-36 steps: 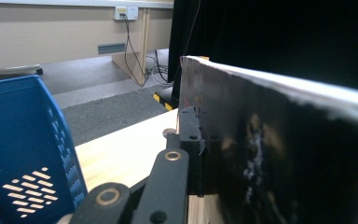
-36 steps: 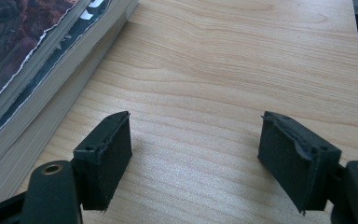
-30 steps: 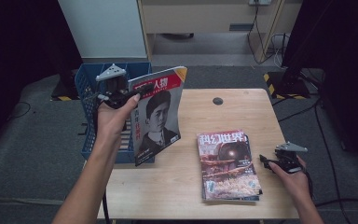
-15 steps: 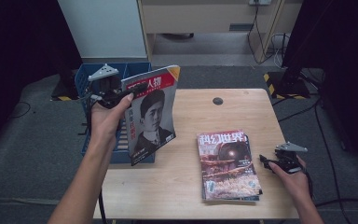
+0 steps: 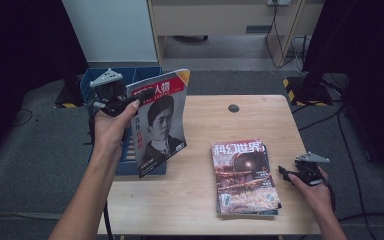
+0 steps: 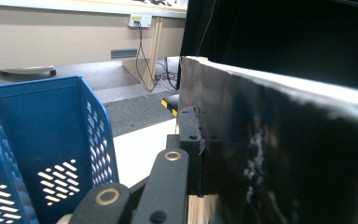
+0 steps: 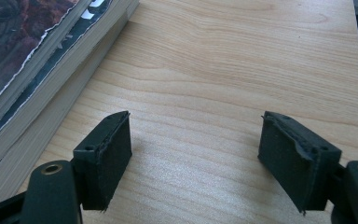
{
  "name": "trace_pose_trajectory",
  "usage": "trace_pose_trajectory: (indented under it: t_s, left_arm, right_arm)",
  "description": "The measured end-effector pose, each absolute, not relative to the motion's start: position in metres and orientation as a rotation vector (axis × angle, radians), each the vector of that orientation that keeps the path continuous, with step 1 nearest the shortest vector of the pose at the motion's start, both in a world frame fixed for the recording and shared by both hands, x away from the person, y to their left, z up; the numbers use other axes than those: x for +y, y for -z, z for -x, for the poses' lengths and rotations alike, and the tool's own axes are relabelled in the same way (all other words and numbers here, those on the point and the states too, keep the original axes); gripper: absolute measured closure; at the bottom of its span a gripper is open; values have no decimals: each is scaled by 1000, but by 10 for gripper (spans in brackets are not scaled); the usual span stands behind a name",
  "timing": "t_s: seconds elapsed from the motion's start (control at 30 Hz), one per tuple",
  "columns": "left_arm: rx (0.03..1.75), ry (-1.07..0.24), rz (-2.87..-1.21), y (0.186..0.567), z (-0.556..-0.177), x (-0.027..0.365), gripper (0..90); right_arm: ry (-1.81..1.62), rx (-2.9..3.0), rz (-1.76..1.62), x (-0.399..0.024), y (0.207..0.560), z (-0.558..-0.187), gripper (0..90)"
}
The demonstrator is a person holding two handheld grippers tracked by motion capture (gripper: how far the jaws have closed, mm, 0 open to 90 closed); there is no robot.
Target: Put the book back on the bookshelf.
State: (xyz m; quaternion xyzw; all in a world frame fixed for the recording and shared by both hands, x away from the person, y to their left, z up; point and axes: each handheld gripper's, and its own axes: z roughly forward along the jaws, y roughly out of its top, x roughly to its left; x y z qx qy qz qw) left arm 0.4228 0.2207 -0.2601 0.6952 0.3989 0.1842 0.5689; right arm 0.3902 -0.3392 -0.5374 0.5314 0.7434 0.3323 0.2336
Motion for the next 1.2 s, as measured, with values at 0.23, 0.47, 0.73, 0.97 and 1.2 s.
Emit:
trace_pose_trajectory:
  t_s: [0.23, 0.47, 0.73, 0.97, 1.2]
  left_arm:
    - [945, -446, -1603, 253, -416, 235, 865]
    - [967, -472, -1578, 249, -410, 253, 865]
    - [986, -495, -1558, 247, -403, 271, 865]
    - [1012, -513, -1547, 248, -398, 287, 865]
    - [1028, -526, -1527, 247, -394, 301, 865]
  right_arm:
    - [-912, 2041, -1459, -339, 537, -390, 253]
    - [-911, 2042, -1458, -339, 537, -390, 253]
    - [-911, 2043, -1457, -339, 537, -390, 253]
    - [-913, 2043, -1460, -338, 537, -390, 253]
    - [-913, 2043, -1459, -338, 537, -389, 253]
